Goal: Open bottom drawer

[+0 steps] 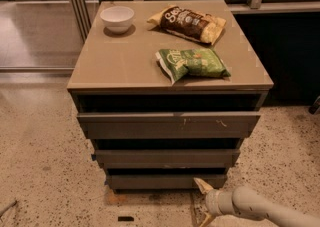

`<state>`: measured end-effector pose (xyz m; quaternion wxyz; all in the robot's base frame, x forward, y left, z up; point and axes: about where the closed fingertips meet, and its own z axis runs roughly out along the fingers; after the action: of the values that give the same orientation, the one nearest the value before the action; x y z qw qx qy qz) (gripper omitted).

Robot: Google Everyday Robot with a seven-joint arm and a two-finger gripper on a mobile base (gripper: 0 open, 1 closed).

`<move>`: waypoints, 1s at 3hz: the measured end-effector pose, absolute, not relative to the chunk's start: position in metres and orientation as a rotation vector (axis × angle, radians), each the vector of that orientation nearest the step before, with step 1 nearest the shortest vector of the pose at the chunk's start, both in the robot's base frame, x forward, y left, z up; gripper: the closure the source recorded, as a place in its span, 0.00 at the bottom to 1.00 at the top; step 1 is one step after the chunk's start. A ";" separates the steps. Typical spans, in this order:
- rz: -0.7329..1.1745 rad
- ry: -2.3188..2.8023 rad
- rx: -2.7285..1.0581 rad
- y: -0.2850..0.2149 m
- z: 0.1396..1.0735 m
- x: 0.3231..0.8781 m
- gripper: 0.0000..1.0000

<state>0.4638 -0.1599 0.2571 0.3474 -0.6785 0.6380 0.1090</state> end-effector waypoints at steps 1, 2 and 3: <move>0.274 1.659 -1.770 -0.161 0.245 0.484 0.00; 0.269 1.669 -1.780 -0.159 0.236 0.507 0.00; 0.265 1.689 -1.791 -0.157 0.226 0.526 0.00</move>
Offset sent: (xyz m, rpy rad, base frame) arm 0.0736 -0.0015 -0.0302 -0.0471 0.0086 -0.0039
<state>0.5259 -0.1573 0.2258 0.3269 -0.6836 0.6447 0.1011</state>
